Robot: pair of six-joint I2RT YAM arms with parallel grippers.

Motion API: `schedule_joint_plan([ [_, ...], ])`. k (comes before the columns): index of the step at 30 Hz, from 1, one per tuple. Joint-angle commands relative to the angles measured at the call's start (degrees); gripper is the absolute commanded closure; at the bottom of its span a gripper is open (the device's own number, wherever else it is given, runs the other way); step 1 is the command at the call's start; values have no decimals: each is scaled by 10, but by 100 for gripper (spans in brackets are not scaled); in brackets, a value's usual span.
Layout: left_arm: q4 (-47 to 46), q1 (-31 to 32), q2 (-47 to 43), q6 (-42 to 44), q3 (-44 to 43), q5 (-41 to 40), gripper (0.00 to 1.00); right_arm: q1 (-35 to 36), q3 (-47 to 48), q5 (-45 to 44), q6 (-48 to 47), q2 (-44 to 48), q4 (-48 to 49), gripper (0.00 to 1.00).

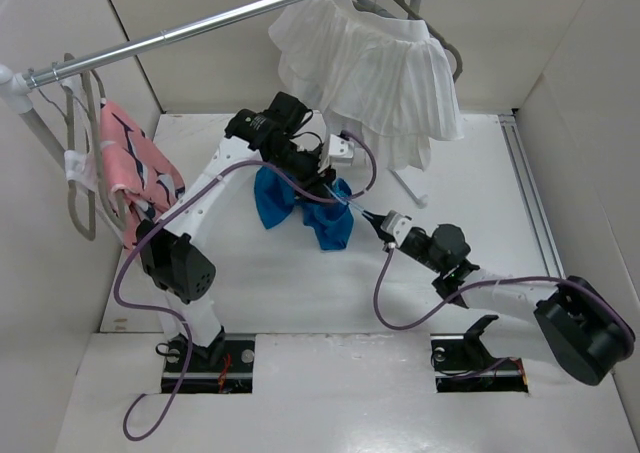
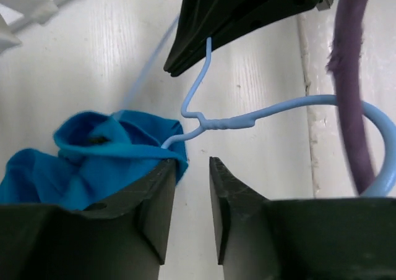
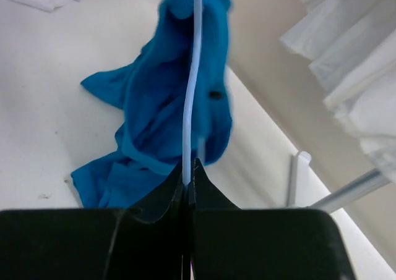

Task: Place the t-shirt on the hanger
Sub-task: Place tshirt on hanger

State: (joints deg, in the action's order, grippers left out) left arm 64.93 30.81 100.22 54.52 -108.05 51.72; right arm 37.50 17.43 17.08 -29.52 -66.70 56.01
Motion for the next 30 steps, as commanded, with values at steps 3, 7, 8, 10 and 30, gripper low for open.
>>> schedule_joint_plan([
  [3,-31,4,-57,27,19,-49,59,-10,21,74,16,-46,48,100],
  [7,-58,-36,-93,32,19,-94,32,-16,9,98,10,-70,61,100],
  [8,-66,-44,-100,38,25,-117,23,-16,9,98,10,-76,61,100],
  [10,-84,-63,-115,45,42,-134,0,-22,14,113,3,-94,61,100],
  [30,-350,-87,-195,101,293,-217,0,-34,69,176,-35,-157,-7,100],
])
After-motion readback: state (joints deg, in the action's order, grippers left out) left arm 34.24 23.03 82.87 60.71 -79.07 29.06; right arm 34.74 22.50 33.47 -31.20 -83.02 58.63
